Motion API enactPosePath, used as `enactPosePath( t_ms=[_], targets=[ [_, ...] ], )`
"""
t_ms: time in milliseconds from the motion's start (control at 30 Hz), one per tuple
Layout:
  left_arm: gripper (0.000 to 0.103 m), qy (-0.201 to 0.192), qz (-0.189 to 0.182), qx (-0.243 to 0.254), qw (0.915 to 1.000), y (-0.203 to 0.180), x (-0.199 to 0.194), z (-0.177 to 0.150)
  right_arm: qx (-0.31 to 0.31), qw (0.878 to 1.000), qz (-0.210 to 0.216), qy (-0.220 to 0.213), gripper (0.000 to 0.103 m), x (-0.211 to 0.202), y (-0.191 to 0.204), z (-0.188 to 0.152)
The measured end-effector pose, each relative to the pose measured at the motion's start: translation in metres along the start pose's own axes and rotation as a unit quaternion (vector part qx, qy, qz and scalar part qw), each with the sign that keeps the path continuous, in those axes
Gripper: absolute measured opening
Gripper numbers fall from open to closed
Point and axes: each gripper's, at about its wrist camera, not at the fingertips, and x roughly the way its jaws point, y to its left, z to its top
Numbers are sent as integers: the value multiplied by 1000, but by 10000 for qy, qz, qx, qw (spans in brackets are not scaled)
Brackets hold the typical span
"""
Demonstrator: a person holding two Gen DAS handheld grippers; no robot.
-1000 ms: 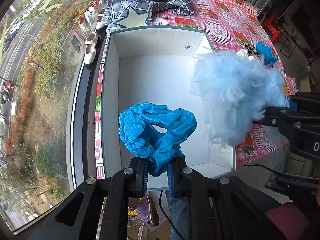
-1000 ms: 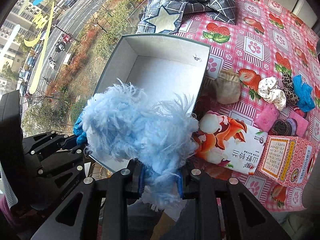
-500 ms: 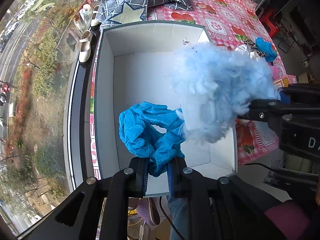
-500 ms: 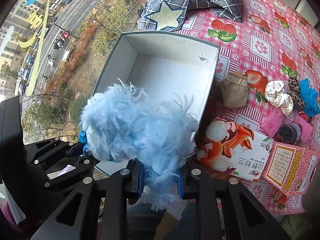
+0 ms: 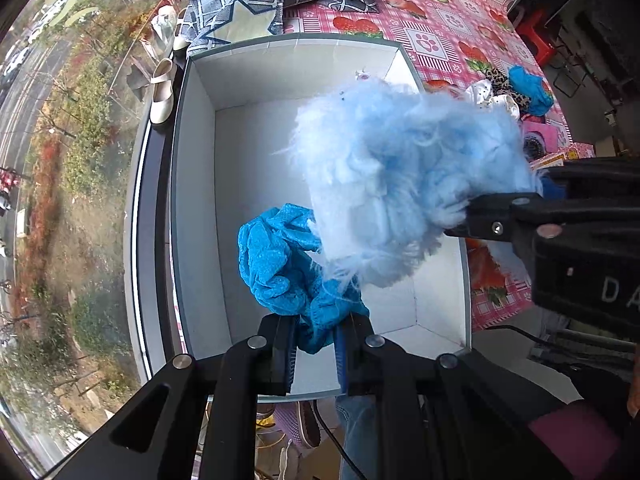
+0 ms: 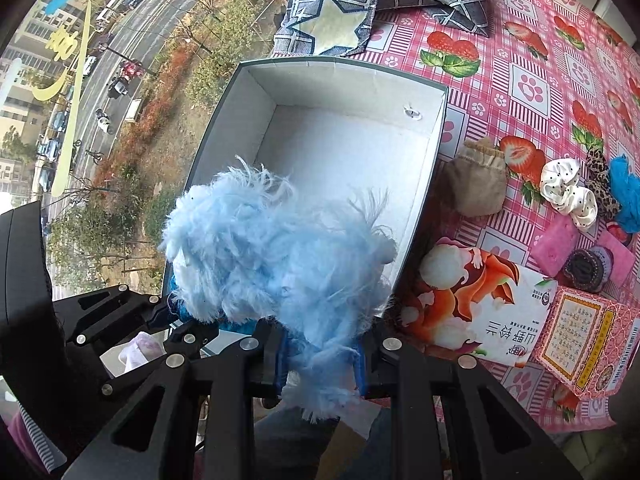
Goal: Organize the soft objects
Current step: 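Open the right tool dropping the plush while the left tool releases the blue cloth into the box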
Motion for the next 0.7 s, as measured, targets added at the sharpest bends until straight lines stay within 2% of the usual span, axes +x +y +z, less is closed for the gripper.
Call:
enactPosePath(
  t_ms=[167,367,467,500,533,567,633,700],
  targets=[
    [17,16,-10,-83,10000,3,1,0,-52,10000,3,-23,25,1,3,3],
    [17,86,23,40,10000,-2,2,1,-41,9999,107,-17,25,5,6,5],
    [20,26,38,63,10000,-5,1,3,-104,9998,174,-73,25,2,9,7],
    [27,7,27,64,10000,-5,1,4,-119,9997,188,-94,28,1,10,8],
    [39,-15,-6,37,10000,-3,0,4,-127,9997,196,-107,36,0,10,8],
    [46,-49,-32,1,10000,-2,-2,4,-124,9997,189,-121,42,-1,10,9],
    [69,-131,-70,-76,9999,2,-5,4,-50,9998,131,-174,73,-3,7,9],
    [79,-170,-102,-113,9997,3,-6,4,97,9995,149,-268,80,-7,2,9]
  ],
)
